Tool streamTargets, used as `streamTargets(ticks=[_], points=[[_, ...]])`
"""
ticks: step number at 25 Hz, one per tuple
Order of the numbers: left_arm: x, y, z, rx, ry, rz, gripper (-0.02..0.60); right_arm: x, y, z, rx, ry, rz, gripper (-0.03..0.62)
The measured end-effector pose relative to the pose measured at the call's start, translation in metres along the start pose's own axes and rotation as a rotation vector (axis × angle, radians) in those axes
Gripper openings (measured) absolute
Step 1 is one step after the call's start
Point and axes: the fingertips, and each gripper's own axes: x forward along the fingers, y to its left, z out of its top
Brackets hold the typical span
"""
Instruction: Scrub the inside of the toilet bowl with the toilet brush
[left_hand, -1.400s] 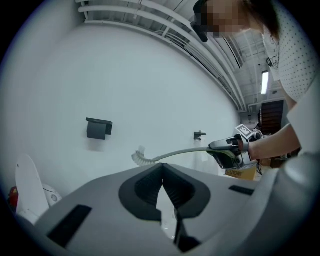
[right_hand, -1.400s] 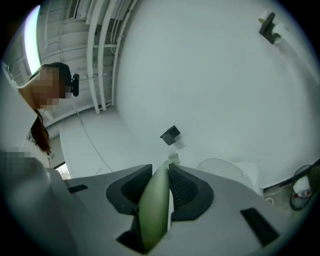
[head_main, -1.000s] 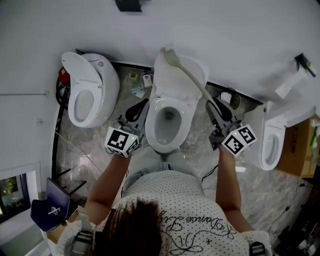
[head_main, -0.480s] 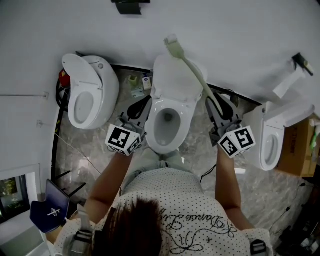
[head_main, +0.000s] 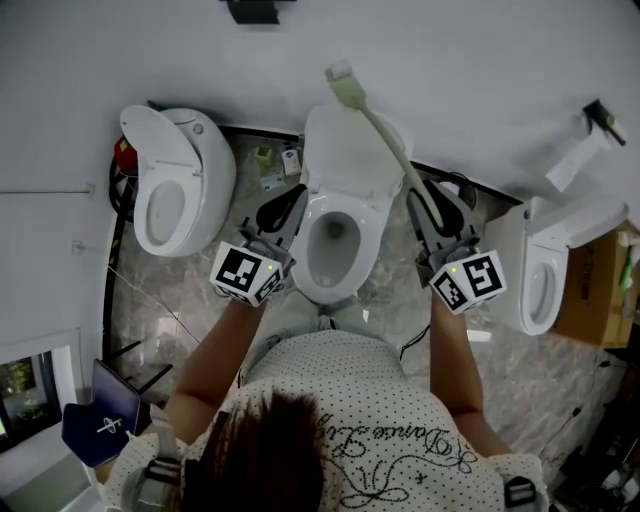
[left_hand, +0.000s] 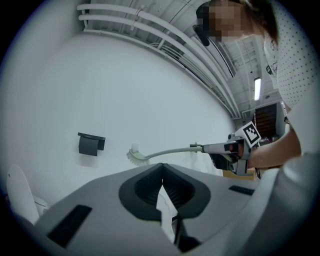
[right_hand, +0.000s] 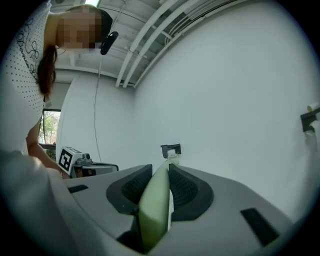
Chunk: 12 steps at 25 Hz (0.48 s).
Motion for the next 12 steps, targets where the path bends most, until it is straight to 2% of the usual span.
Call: streamTargets(ticks=[12], points=[[-0.0024,0.0029,0.0000,0.007,-0.001,-0.015,0.003,0.0043,0.0056,0.0022,-0.030,-0.006,-0.024,0.115]])
